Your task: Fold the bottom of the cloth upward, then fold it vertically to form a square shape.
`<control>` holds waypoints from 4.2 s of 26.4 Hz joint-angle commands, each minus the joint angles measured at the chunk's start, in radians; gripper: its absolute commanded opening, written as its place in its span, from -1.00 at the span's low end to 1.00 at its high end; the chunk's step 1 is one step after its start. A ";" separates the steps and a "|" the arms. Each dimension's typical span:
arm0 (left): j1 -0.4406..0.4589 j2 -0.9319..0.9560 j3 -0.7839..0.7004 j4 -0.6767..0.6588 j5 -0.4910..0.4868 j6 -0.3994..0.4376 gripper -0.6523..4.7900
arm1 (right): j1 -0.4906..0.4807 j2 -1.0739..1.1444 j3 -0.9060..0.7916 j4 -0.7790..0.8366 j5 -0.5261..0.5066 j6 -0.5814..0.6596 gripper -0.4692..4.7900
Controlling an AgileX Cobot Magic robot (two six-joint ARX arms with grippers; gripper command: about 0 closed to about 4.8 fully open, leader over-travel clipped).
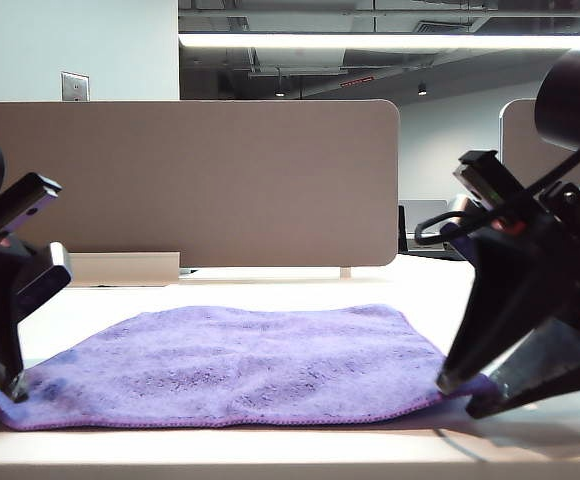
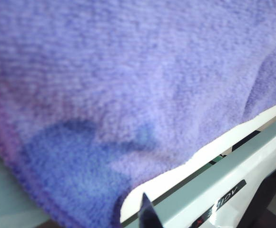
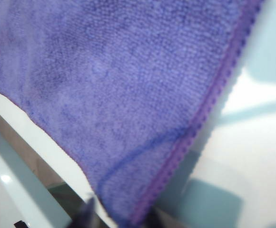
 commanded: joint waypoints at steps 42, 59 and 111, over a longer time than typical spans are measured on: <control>-0.004 -0.713 -0.140 -0.404 0.068 -0.123 -0.78 | 0.326 -0.340 0.002 -0.449 0.102 0.109 -0.84; -0.003 -0.621 -0.133 -0.113 0.073 -0.418 -0.78 | 0.136 -0.340 0.014 -0.206 -0.010 0.217 -0.84; 0.165 -0.138 0.018 0.460 0.171 -0.615 -0.61 | -0.129 -0.051 0.034 0.374 -0.042 0.480 -0.44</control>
